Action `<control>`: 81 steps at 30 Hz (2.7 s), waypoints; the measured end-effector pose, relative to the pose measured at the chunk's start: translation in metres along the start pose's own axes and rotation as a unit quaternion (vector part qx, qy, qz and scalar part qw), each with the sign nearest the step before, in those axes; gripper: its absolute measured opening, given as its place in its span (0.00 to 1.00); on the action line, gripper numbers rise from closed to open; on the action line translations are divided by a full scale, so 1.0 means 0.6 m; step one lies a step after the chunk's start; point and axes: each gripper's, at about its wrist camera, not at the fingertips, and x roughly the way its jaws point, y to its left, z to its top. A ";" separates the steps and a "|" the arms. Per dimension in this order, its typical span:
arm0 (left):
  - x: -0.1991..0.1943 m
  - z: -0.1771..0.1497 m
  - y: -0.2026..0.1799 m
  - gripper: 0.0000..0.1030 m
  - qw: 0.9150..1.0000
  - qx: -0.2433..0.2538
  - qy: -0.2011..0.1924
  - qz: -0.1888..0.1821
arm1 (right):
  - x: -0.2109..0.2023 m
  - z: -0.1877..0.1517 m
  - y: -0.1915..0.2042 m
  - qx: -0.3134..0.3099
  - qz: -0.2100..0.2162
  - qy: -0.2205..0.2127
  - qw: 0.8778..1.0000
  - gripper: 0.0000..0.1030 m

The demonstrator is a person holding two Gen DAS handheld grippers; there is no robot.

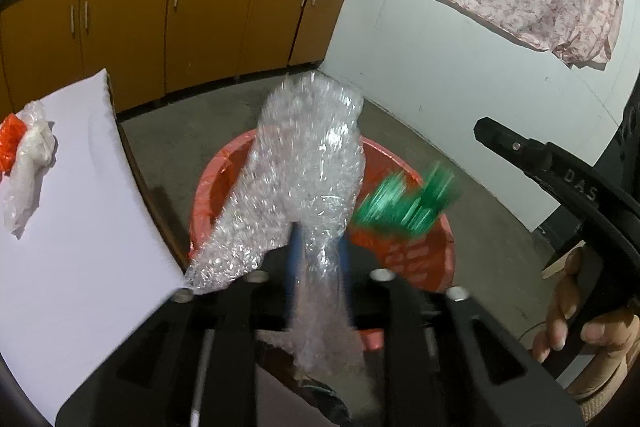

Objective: Collect trash
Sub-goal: 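Open the left tool over the basket while the right tool releases the green bag, then grasp the green paw-print bag with the left tool while the right tool grasps the white bag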

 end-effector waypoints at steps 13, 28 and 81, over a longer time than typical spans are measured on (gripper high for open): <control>-0.063 -0.022 0.085 0.66 0.996 -0.049 -0.032 0.063 | -0.029 -0.001 0.023 -0.013 -0.032 -0.030 0.999 0.96; -0.250 -0.092 0.304 0.90 0.951 -0.121 -0.095 0.268 | 0.012 -0.044 0.207 -0.063 0.052 0.013 0.997 0.96; -0.288 -0.118 0.683 0.13 0.888 -0.259 -0.022 0.378 | 0.339 -0.148 0.547 -0.143 0.127 0.211 0.959 0.31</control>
